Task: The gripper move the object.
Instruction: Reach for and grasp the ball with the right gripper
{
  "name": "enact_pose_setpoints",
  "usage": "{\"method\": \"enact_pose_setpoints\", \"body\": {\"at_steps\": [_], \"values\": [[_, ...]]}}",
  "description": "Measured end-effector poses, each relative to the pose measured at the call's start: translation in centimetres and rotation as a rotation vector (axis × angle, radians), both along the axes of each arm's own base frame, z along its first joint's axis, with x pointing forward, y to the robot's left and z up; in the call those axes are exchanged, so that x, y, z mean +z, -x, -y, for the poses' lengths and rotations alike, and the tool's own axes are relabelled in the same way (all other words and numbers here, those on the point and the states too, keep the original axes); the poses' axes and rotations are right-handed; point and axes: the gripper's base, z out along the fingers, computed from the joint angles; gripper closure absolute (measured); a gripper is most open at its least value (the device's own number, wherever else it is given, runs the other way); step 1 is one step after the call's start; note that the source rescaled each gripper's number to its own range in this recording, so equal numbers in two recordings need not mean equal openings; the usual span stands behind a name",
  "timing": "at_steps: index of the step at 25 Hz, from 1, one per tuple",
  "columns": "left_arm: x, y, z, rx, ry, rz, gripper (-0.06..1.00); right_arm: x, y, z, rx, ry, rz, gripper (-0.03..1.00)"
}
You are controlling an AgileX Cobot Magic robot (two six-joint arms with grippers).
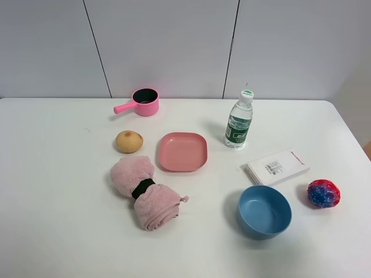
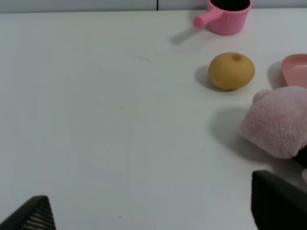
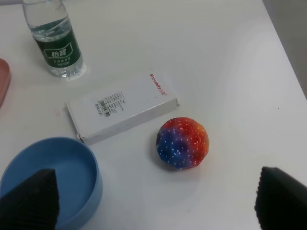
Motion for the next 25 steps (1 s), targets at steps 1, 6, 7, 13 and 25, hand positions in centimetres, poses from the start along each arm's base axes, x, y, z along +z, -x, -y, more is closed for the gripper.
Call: {"method": "enact_pose_setpoints", "body": {"at_steps": [1,6,7,13,25], "values": [[0.0,0.0,0.0,0.0,0.0,0.0,-0.06,0.0,0.0,0.0,0.0,0.0,0.0,-0.03],[0.0,0.0,0.0,0.0,0.0,0.0,-0.06,0.0,0.0,0.0,0.0,0.0,0.0,-0.03],[0.0,0.0,0.0,0.0,0.0,0.0,-0.06,0.0,0.0,0.0,0.0,0.0,0.0,-0.03],[0.0,0.0,0.0,0.0,0.0,0.0,-0.06,0.0,0.0,0.0,0.0,0.0,0.0,-0.03],[0.0,0.0,0.0,0.0,0.0,0.0,-0.06,3.5,-0.1,0.3,-0.021,0.032,0.033,-0.03]]}}
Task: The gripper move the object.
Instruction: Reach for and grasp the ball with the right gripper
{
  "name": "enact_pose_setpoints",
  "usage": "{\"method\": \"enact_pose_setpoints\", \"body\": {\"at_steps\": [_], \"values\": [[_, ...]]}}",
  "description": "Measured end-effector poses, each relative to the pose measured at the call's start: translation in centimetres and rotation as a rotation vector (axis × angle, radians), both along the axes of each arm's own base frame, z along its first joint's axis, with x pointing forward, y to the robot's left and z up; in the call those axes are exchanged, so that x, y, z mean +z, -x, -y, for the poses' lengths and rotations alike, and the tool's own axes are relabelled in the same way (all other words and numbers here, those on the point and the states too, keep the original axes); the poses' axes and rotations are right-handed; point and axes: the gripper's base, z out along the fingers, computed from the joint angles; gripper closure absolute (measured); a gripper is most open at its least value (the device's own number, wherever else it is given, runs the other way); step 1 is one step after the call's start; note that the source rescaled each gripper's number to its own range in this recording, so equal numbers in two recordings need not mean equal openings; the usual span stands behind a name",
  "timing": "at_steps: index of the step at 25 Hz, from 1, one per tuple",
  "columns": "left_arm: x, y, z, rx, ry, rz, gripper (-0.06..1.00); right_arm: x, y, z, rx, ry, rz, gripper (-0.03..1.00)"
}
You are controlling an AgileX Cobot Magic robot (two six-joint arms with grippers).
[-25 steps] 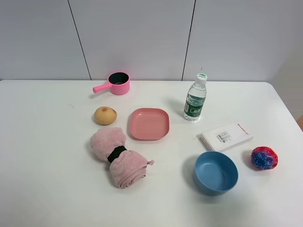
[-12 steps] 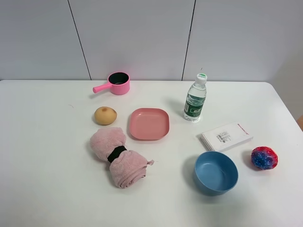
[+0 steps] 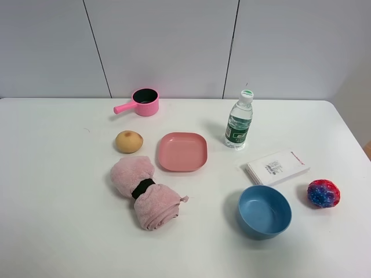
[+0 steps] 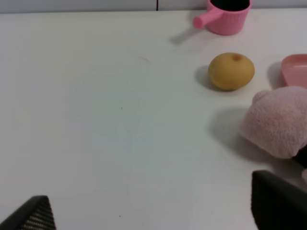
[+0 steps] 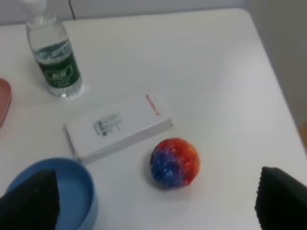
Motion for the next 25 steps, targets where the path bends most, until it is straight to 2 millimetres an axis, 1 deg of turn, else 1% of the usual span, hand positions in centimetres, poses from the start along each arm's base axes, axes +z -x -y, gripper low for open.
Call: {"method": "enact_pose_setpoints", "body": {"at_steps": [3,6,7,10,13,16,18,22,25], "values": [[0.0,0.0,0.0,0.0,0.0,0.0,-0.06,2.7,-1.6,0.4,-0.022,0.033,-0.039,-0.03],[0.0,0.0,0.0,0.0,0.0,0.0,-0.06,4.9,-4.2,0.6,-0.033,0.053,-0.104,-0.03],[0.0,0.0,0.0,0.0,0.0,0.0,-0.06,5.4,-5.2,0.7,-0.034,0.056,-0.13,-0.03],[0.0,0.0,0.0,0.0,0.0,0.0,-0.06,6.2,-8.4,0.8,-0.032,0.057,-0.218,-0.03],[0.0,0.0,0.0,0.0,0.0,0.0,-0.06,5.4,-11.9,0.8,-0.029,0.057,-0.339,-0.03],[0.0,0.0,0.0,0.0,0.0,0.0,-0.06,3.6,-15.2,0.9,-0.024,0.056,-0.479,-0.03],[0.0,0.0,0.0,0.0,0.0,0.0,-0.06,2.4,-16.9,0.9,-0.021,0.055,-0.55,-0.03],[0.0,0.0,0.0,0.0,0.0,0.0,-0.06,0.4,-19.8,1.0,-0.016,0.054,-0.627,-0.03],[0.0,0.0,0.0,0.0,0.0,0.0,-0.06,-1.0,-21.3,1.0,-0.017,0.049,-0.678,-0.03]]}}
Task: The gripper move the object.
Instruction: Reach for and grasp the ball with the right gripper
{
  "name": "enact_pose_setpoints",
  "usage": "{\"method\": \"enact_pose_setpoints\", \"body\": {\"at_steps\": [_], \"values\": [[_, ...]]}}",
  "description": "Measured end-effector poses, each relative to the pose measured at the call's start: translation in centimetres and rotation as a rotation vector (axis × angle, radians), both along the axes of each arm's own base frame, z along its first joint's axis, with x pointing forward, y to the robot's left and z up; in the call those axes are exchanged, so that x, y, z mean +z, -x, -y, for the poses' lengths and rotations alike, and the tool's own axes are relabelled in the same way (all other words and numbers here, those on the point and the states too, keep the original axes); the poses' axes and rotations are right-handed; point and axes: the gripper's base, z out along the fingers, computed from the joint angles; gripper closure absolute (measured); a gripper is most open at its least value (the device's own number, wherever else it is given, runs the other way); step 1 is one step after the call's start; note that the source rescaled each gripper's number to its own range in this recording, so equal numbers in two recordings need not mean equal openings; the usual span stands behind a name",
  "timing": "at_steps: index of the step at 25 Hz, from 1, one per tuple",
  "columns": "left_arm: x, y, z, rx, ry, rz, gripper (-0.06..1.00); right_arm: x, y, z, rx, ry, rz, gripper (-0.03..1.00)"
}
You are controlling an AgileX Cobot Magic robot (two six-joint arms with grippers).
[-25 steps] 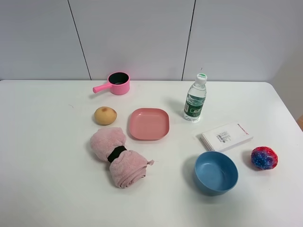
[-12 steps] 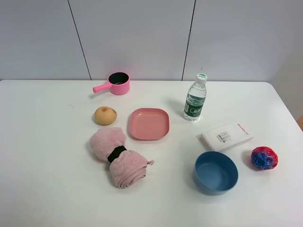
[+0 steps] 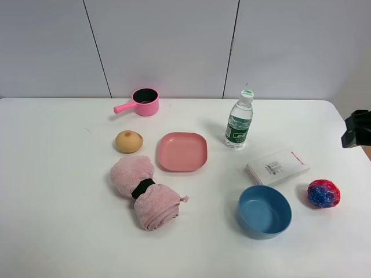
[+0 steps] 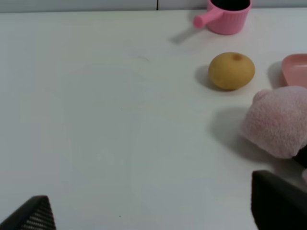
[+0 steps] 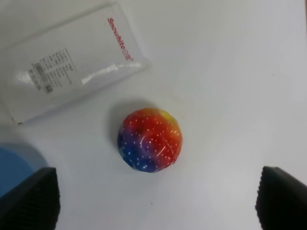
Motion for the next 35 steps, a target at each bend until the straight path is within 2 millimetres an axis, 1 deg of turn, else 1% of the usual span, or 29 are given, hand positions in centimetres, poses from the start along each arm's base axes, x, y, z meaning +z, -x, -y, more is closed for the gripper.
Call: {"method": "enact_pose_setpoints", "body": {"at_steps": [4,6,8,10,14,18,25,30,35], "values": [[0.0,0.0,0.0,0.0,0.0,0.0,-0.06,-1.5,-1.4,0.0,-0.012,-0.009,-0.047,-0.03],[0.0,0.0,0.0,0.0,0.0,0.0,-0.06,-2.4,-1.7,-0.1,-0.011,-0.018,-0.043,-0.03],[0.0,0.0,0.0,0.0,0.0,0.0,-0.06,-3.7,-1.6,-0.1,-0.008,-0.022,-0.048,-0.03],[0.0,0.0,0.0,0.0,0.0,0.0,-0.06,-5.3,-1.0,-0.1,-0.003,-0.021,-0.07,-0.03],[0.0,0.0,0.0,0.0,0.0,0.0,-0.06,-7.9,0.0,-0.2,0.006,-0.019,-0.088,-0.03],[0.0,0.0,0.0,0.0,0.0,0.0,-0.06,-8.1,-0.3,-0.2,-0.007,-0.025,-0.042,-0.03],[0.0,0.0,0.0,0.0,0.0,0.0,-0.06,-8.5,-0.3,0.3,-0.034,0.023,-0.059,-0.03],[0.0,0.0,0.0,0.0,0.0,0.0,-0.06,-11.2,-1.4,0.4,-0.038,0.02,-0.182,-0.03],[0.0,0.0,0.0,0.0,0.0,0.0,-0.06,-13.8,-2.5,0.3,-0.034,0.008,-0.245,-0.03]]}}
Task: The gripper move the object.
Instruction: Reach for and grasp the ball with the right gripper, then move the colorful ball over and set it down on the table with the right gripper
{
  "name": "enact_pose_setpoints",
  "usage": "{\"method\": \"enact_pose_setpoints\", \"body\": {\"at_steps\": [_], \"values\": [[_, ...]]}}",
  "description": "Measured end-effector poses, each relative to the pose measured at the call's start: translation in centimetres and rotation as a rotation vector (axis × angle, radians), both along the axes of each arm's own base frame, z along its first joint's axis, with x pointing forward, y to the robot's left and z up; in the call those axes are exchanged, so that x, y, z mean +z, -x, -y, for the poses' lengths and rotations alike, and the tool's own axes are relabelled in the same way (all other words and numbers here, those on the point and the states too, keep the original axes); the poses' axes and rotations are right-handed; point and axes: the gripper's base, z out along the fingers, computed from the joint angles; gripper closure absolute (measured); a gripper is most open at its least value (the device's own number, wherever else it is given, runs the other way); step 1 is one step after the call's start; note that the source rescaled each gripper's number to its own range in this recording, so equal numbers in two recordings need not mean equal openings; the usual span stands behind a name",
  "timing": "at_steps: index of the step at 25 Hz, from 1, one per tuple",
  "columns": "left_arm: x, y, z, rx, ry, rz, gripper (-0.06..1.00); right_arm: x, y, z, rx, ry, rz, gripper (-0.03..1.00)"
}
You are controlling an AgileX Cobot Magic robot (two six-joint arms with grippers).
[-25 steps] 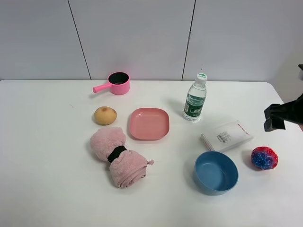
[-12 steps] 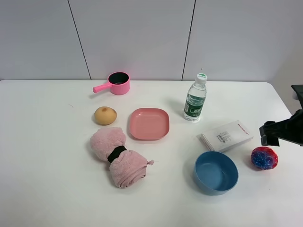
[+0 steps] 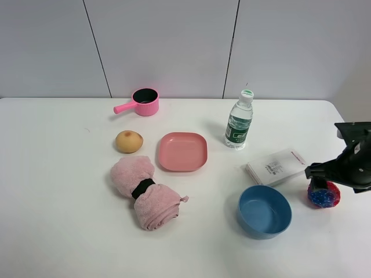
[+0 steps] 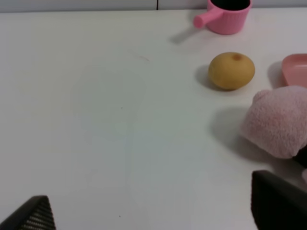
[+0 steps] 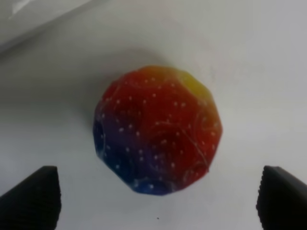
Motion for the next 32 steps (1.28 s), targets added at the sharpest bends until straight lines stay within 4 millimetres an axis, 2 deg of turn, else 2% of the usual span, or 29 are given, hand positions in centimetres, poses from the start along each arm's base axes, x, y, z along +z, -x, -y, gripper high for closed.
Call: {"method": "enact_pose_setpoints", "body": {"at_steps": [5,10,11,12,14,15,21,23,25,28,32], "values": [[0.0,0.0,0.0,0.0,0.0,0.0,-0.06,-2.5,-1.0,-0.1,0.004,-0.015,-0.034,-0.03],[0.0,0.0,0.0,0.0,0.0,0.0,-0.06,-3.9,-1.6,-0.1,0.029,-0.008,-0.034,-0.03],[0.0,0.0,0.0,0.0,0.0,0.0,-0.06,-4.1,-1.7,0.0,0.037,-0.003,-0.037,0.04],[0.0,0.0,0.0,0.0,0.0,0.0,-0.06,-4.2,-1.8,0.1,0.045,0.003,-0.039,0.23],[0.0,0.0,0.0,0.0,0.0,0.0,-0.06,-4.3,-1.8,0.2,0.06,0.017,-0.042,0.92],[0.0,0.0,0.0,0.0,0.0,0.0,-0.06,-4.3,-1.9,0.3,0.06,0.017,-0.041,0.97],[0.0,0.0,0.0,0.0,0.0,0.0,-0.06,-3.5,-1.8,0.0,0.017,-0.014,-0.012,0.95],[0.0,0.0,0.0,0.0,0.0,0.0,-0.06,-2.0,-1.5,-0.3,-0.011,-0.041,0.022,0.95],[0.0,0.0,0.0,0.0,0.0,0.0,-0.06,0.4,-1.4,-0.8,0.008,-0.047,0.078,0.95],[0.0,0.0,0.0,0.0,0.0,0.0,-0.06,5.3,-1.5,-2.6,0.084,-0.051,0.201,0.95],[0.0,0.0,0.0,0.0,0.0,0.0,-0.06,12.8,-2.6,-6.8,0.224,-0.101,0.391,0.95]]}}
